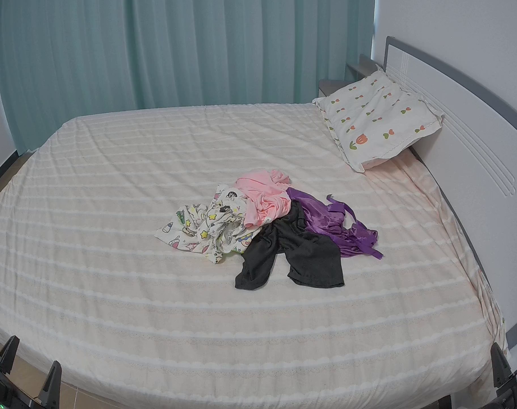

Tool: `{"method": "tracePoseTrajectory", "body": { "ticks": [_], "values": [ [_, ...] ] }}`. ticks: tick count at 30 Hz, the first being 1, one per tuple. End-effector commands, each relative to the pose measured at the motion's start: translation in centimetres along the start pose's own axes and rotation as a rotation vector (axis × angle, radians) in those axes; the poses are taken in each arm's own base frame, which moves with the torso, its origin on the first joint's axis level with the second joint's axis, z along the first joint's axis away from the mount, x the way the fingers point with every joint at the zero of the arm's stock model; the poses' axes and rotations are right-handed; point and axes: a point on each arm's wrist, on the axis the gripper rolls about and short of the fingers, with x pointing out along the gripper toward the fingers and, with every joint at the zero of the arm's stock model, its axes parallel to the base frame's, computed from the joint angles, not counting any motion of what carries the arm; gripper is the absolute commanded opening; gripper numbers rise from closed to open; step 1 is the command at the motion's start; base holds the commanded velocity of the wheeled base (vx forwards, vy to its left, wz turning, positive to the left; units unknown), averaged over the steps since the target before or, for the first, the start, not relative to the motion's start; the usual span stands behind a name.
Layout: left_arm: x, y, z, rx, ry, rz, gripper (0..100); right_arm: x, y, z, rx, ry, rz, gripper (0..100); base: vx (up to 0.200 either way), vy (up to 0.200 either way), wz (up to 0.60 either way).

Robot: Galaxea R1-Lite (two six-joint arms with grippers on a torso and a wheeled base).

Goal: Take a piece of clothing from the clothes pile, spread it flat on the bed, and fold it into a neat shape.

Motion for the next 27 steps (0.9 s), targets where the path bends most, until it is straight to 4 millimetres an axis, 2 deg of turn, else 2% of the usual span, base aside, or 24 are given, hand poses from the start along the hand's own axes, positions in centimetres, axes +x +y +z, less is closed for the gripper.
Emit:
{"method": "tracePoseTrajectory", "body": {
  "ticks": [1, 2, 4, 5, 6, 7, 9, 12, 17, 18, 19, 21, 22, 23, 24, 25, 27],
  "values": [
    [0.0, 0.0, -0.4, 0.0, 0.004, -0.001, 100, -0.1, 0.0, -0.1, 0.002, -0.02, 0.011, 100, 0.0, 0.0, 0.0],
    [0.0, 0.0, -0.4, 0.0, 0.004, -0.001, 100, -0.3, 0.0, 0.9, 0.004, -0.046, 0.025, 100, 0.0, 0.0, 0.0],
    [0.0, 0.0, -0.4, -0.001, 0.004, -0.001, 100, -1.2, 0.1, 6.5, 0.035, -0.148, 0.082, 100, 0.0, 0.0, 0.0],
    [0.0, 0.0, -0.4, -0.001, 0.004, -0.001, 100, -1.2, 0.1, 6.5, 0.035, -0.148, 0.082, 100, 0.0, 0.0, 0.0],
    [0.0, 0.0, -0.4, 0.0, 0.004, -0.001, 100, -0.7, 0.2, 10.3, 0.099, -0.115, 0.141, 100, 0.0, 0.0, 0.0],
    [0.0, 0.0, -0.4, 0.0, 0.004, -0.001, 100, -0.1, 0.2, 10.9, 0.101, -0.08, 0.156, 100, 0.0, 0.0, 0.0],
    [0.0, 0.0, -0.4, -0.001, 0.004, -0.001, 100, 1.7, 0.2, 10.9, 0.117, 0.028, 0.178, 100, 0.0, 0.0, 0.0],
    [0.0, 0.0, -0.5, -0.001, 0.006, -0.001, 100, 4.6, 0.3, 9.5, 0.147, 0.19, 0.216, 100, 0.0, 0.0, 0.0],
    [0.0, 0.0, -0.4, 0.0, 0.004, -0.001, 100, 10.0, 0.5, 9.7, 0.229, 0.317, 0.263, 100, 0.0, 0.0, 0.0],
    [0.0, 0.0, -0.4, 0.0, 0.004, -0.001, 100, 10.0, 0.5, 9.7, 0.229, 0.317, 0.263, 100, 0.0, 0.0, 0.0],
    [0.0, 0.0, -0.4, 0.0, 0.004, -0.001, 100, 12.1, 0.6, 9.5, 0.243, 0.361, 0.274, 100, 0.0, 0.0, 0.0],
    [0.0, 0.0, -0.4, 0.0, 0.004, -0.001, 100, 14.5, 1.0, 8.9, 0.245, 0.41, 0.298, 100, 0.0, 0.0, 0.0],
    [0.0, 0.0, -0.5, 0.0, 0.006, -0.001, 100, 14.7, 1.1, 8.8, 0.245, 0.412, 0.301, 100, 0.0, 0.0, 0.0],
    [0.0, 0.0, -0.4, 0.0, 0.004, -0.001, 100, 16.9, 1.6, 7.9, 0.253, 0.461, 0.324, 100, 0.0, 0.0, 0.0],
    [0.0, 0.0, -0.4, 0.0, 0.004, -0.001, 100, 16.9, 1.6, 7.9, 0.253, 0.461, 0.324, 100, 0.0, 0.0, 0.0],
    [0.0, 0.0, -0.4, 0.0, 0.006, -0.001, 100, 18.7, 2.1, 7.1, 0.266, 0.498, 0.332, 100, 0.0, 0.0, 0.0],
    [0.0, 0.0, -0.4, 0.0, 0.004, 0.001, 100, 21.0, 2.8, 5.9, 0.301, 0.534, 0.339, 100, 0.0, 0.0, 0.0]
  ]
}}
